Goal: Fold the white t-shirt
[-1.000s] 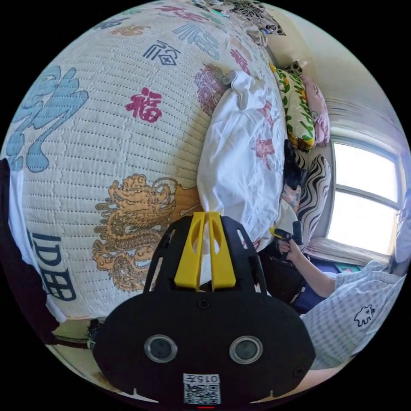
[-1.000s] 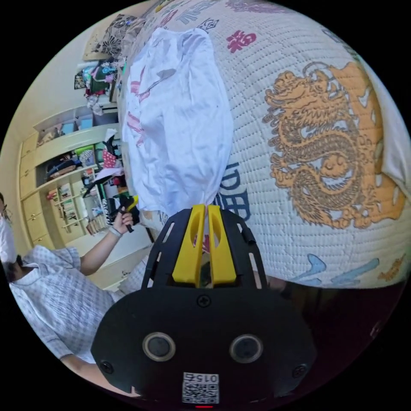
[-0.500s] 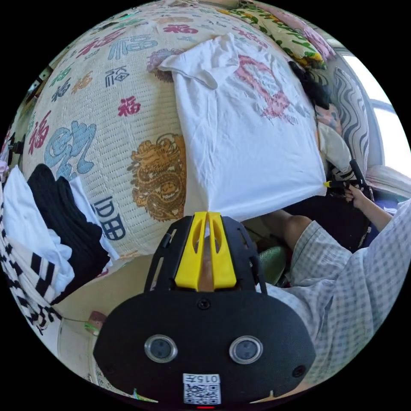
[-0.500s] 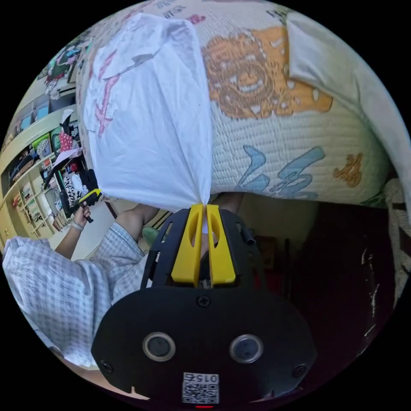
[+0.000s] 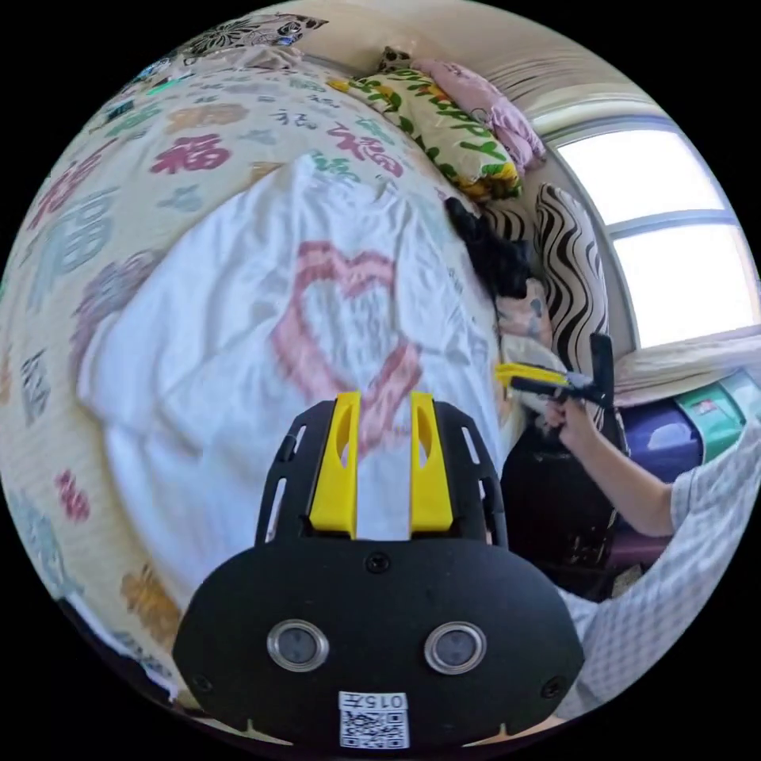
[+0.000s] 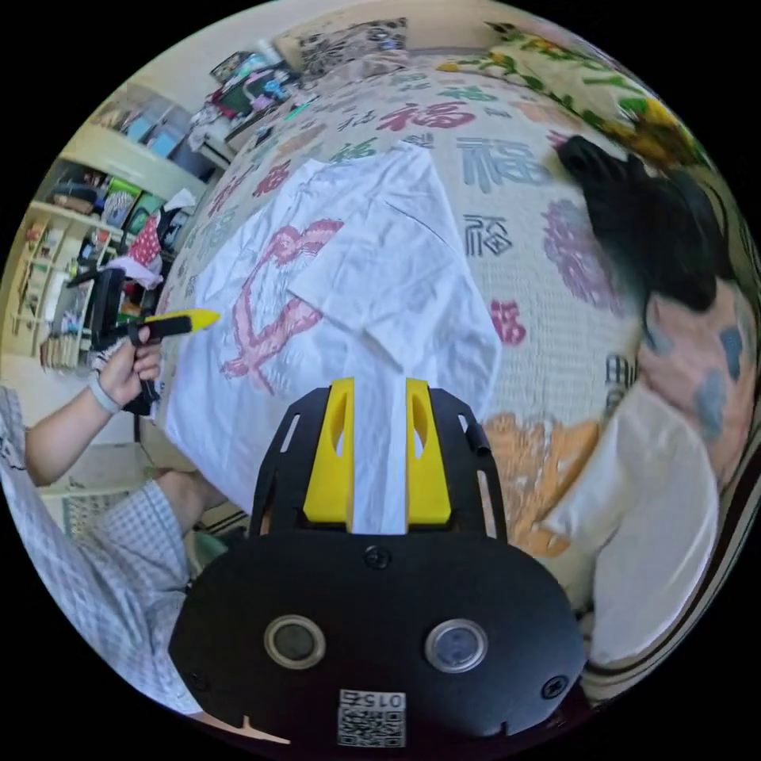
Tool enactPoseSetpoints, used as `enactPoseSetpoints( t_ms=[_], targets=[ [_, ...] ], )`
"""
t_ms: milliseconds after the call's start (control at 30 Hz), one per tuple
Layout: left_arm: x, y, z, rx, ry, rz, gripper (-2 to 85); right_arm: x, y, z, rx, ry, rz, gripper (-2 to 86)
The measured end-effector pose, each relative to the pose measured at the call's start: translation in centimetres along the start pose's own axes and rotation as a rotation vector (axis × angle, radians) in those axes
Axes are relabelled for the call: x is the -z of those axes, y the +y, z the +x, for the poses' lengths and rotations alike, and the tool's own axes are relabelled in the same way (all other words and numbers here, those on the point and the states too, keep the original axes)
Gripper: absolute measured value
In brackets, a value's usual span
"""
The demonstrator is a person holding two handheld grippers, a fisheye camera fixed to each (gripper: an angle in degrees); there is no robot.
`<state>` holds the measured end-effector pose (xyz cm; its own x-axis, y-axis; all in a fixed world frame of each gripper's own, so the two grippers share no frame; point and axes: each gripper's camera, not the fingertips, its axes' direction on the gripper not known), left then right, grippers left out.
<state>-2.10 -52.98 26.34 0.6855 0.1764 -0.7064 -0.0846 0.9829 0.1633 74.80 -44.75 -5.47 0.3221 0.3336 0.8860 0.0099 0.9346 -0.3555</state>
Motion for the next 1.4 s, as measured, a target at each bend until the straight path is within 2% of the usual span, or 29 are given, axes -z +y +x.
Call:
enactPoseSetpoints(
  t_ms=[167, 233, 300, 467, 567, 733, 800, 967, 1033, 1100, 1167, 1267, 1400],
  targets=[
    [-7.9, -5.4, 0.0, -0.029, -0.026, -0.076, 8.9, -2.3, -4.0, 1.4, 0.061, 0.034, -0.08, 8.3],
    [-9.2, -6.2, -0.7, 0.014, -0.065, -0.087, 6.2, -2.5, -4.4, 1.9, 0.075, 0.066, -0.109, 5.9],
    [-9.9, -6.7, -1.5, 0.053, -0.028, -0.098, 2.1, -1.6, -4.5, 2.8, 0.081, 0.031, -0.098, 3.0],
    [-10.3, -8.8, -0.3, 0.02, 0.063, -0.114, -0.5, 4.7, -3.5, 9.3, -0.111, -0.202, 0.117, -0.4],
    [-10.9, -11.8, 1.8, -0.027, 0.124, -0.121, -0.8, 7.4, -3.5, 12.8, -0.184, -0.244, 0.178, -0.5],
    [-14.5, -16.9, 5.3, -0.156, 0.14, -0.044, -0.8, 8.6, -4.0, 17.2, -0.291, -0.215, 0.202, -0.1],
    [-17.2, -19.6, 6.2, -0.173, 0.194, 0.049, -0.6, 8.5, -4.2, 19.4, -0.373, -0.232, 0.221, -0.1],
    [-21.9, -22.8, 8.8, -0.293, 0.177, 0.034, 1.1, 6.8, -3.9, 24.6, -0.601, -0.247, 0.228, 0.2],
    [-21.7, -22.6, 8.8, -0.332, 0.193, 0.062, 5.1, 6.6, -3.6, 25.3, -0.644, -0.209, 0.215, 0.5],
    [-20.7, -21.6, 8.3, -0.373, 0.236, 0.109, 9.5, 6.7, -3.4, 25.3, -0.617, -0.198, 0.228, 1.7],
    [-20.5, -20.9, 7.7, -0.343, 0.192, 0.123, 9.7, 6.6, -3.8, 24.5, -0.521, -0.204, 0.265, 6.1],
    [-22.3, -20.7, 6.7, -0.277, 0.117, 0.031, 8.5, 5.1, -6.7, 22.9, -0.392, -0.123, 0.2, 8.8],
    [-24.5, -21.1, 5.9, -0.205, 0.151, -0.039, 7.8, 1.7, -10.3, 22.3, -0.357, -0.129, 0.107, 7.1]
  ],
)
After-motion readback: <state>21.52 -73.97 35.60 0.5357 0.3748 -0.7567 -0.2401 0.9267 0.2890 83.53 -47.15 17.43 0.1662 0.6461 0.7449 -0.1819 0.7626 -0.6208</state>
